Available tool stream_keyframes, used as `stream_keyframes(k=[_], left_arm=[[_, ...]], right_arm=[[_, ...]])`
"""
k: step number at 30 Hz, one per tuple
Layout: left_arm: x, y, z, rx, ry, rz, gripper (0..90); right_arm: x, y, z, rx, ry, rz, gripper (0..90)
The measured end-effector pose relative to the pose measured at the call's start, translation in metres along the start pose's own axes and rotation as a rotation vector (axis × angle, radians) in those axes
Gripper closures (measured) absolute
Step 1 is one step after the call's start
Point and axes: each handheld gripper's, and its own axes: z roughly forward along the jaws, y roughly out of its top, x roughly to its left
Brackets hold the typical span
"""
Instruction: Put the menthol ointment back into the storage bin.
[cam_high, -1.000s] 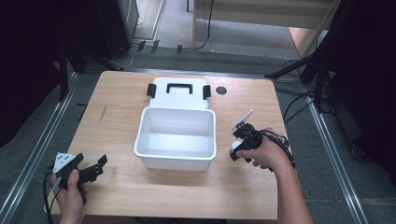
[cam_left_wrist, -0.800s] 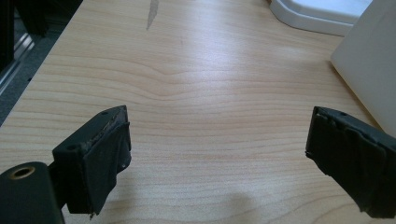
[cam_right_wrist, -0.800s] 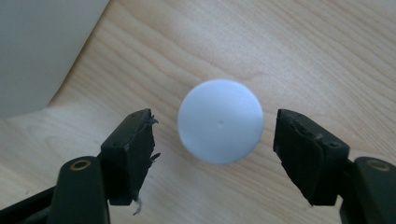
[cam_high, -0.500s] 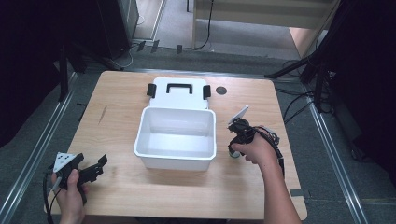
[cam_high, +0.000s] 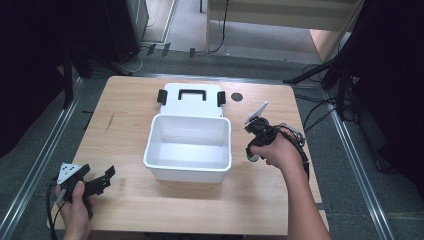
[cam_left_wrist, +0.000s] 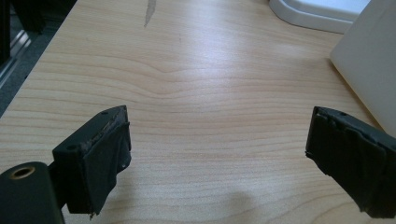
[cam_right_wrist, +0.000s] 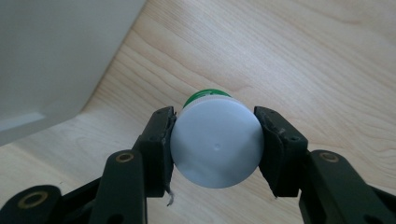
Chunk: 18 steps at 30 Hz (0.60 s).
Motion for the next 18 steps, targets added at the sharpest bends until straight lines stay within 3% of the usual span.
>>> stream_keyframes(k=[1, 4, 10, 18], left_arm=[[0.000, 0.000, 0.000, 0.000, -0.001, 0.000, 7.3], [0.000, 0.000, 0.000, 0.001, -0.001, 0.000, 7.3], [0.000, 0.000, 0.000, 0.001, 0.000, -0.002, 7.3], [0.000, 0.000, 0.000, 0.000, -0.001, -0.006, 7.3]], right_arm=[[0.005, 0.004, -0.012, 0.003, 0.003, -0.019, 51.6], [0.010, 0.010, -0.025, -0.001, 0.014, -0.022, 51.6], [0.022, 0.026, -0.059, -0.053, 0.034, -0.054, 51.6], [0.039, 0.043, -0.083, -0.049, 0.029, -0.094, 51.6]])
